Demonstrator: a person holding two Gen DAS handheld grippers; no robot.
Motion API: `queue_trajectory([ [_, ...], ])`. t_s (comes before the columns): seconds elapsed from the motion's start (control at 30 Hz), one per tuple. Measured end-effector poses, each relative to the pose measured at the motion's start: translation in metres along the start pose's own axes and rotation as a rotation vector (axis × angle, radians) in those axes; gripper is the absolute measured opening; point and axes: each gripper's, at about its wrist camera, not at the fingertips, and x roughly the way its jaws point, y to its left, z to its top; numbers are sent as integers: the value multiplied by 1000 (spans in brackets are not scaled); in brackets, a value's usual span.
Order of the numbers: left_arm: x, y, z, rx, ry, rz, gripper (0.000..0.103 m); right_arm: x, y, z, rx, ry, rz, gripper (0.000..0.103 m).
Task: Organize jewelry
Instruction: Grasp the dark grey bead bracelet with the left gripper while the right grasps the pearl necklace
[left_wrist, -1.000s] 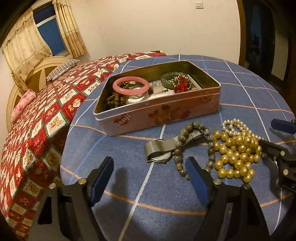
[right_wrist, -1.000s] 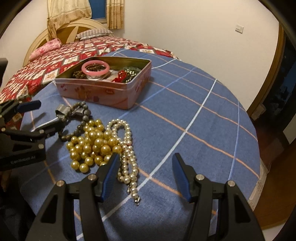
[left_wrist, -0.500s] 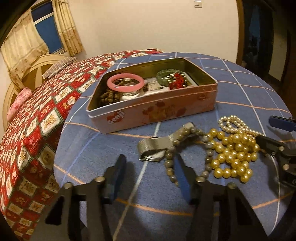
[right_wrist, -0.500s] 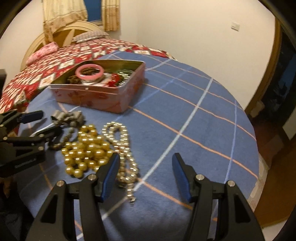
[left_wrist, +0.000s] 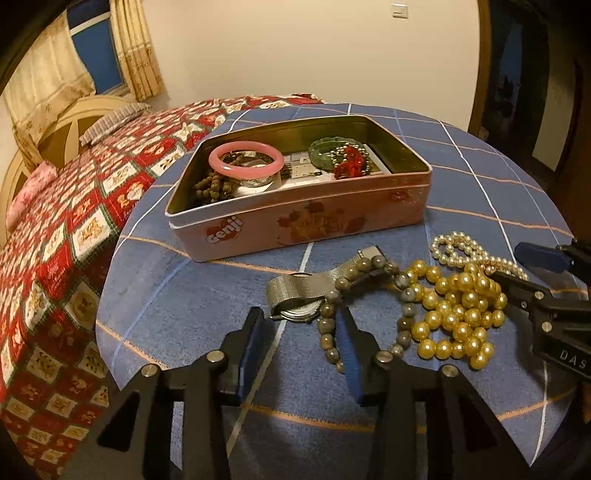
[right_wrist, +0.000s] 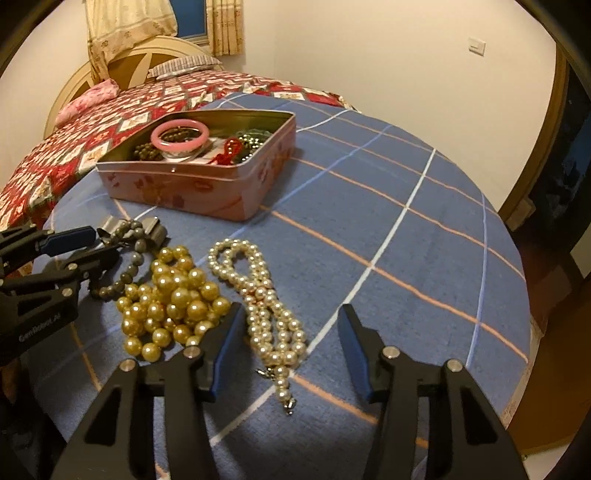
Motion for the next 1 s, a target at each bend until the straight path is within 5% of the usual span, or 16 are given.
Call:
queue_trajectory([
  [0.3, 3, -3, 2, -2, 3, -38, 45, 3, 1, 4, -19, 8, 42, 43],
  [0.37, 2, -6, 2, 14, 1, -48, 37, 2, 2, 4, -25, 2, 51, 33],
  [0.4, 1, -7, 2, 18, 1, -56, 24, 2, 2, 4, -27, -1, 55, 23],
  [0.5, -1, -13, 0, 56, -5, -45, 19, 1, 3, 4, -34, -8, 57, 19],
  [0.53, -2, -14, 0, 64, -7, -42, 9, 1, 3, 4, -33, -14, 56, 18],
  [1.0, -46, -3, 8, 84, -142, -6, 9, -17, -11, 7, 15, -83, 37, 8],
])
